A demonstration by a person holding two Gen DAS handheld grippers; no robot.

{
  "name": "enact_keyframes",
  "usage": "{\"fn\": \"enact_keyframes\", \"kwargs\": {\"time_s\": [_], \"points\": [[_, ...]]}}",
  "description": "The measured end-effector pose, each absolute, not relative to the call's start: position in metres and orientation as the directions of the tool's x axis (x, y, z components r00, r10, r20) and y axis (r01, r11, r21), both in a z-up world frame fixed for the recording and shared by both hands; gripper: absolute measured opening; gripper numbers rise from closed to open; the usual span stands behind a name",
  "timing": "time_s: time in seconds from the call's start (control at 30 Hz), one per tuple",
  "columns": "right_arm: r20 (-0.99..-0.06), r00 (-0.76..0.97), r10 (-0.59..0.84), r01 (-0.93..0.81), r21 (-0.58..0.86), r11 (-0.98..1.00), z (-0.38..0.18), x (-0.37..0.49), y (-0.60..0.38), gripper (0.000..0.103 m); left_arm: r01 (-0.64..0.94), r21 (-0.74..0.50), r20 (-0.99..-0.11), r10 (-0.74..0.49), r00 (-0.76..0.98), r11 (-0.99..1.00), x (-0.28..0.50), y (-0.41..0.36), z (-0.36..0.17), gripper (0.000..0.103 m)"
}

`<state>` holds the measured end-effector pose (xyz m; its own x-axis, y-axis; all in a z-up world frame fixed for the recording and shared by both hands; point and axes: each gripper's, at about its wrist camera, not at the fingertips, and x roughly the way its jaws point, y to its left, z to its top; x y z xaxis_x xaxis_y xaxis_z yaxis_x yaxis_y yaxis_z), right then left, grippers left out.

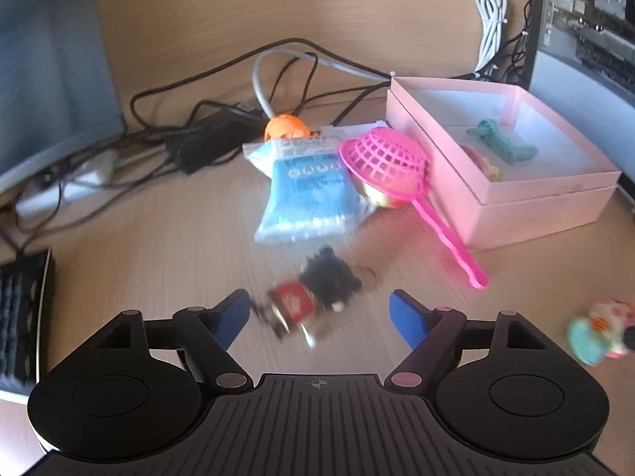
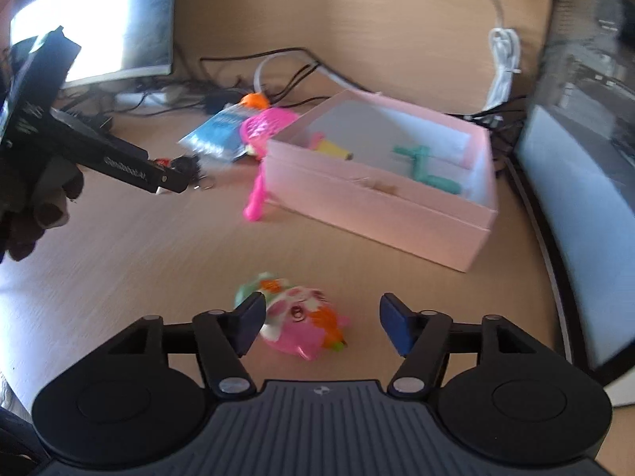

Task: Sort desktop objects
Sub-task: 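Grasp the red-shirted doll keyring with the left gripper while the right gripper holds the pig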

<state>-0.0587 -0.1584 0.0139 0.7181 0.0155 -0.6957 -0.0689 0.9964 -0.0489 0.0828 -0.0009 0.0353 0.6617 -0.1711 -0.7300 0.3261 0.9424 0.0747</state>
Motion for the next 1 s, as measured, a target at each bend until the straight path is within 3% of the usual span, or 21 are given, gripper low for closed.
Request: {"fn": "enact_keyframes", "kwargs": {"time_s": [0.17,0.3,0.5,0.57,0.9,1.0], "points": [[-0.685,0.729,-0.015,-0.027,-0.051,0.998,0.022,-0.071,-0.172,0.065,0.468,-0.045,-0.734,-0.348,0.584,0.883,0.077,-0.004,0.038,0.087],[-0.685,0.729,0.012,-0.055,-0.042,0.998,0.023,-0.073,-0.172,0.065,0.487,0.068,-0.713,-0.299,0.635,0.871,0.070,-0.012,0.037,0.092],[-0.698,0.711,0.088,-0.183,-0.062,0.981,0.017,-0.067,-0.152,0.070,0.418,0.085,-0.746,-0.220,0.628,0.904,0.092,-0.020,0.025,0.067],[-0.698,0.706,0.115,-0.252,-0.096,0.963,0.016,-0.068,-0.142,0.070,0.410,0.068,-0.758,-0.221,0.614,0.909,0.095,-0.020,0.024,0.035],[-0.723,0.685,0.091,-0.384,-0.254,0.888,-0.003,-0.058,-0.124,0.070,0.416,-0.020,-0.795,-0.266,0.545,0.909,0.035,-0.008,0.033,0.032],[-0.735,0.669,0.110,-0.402,-0.233,0.886,-0.004,-0.048,-0.126,0.070,0.424,-0.067,-0.806,-0.299,0.510,0.903,0.007,-0.003,0.034,0.033]]}}
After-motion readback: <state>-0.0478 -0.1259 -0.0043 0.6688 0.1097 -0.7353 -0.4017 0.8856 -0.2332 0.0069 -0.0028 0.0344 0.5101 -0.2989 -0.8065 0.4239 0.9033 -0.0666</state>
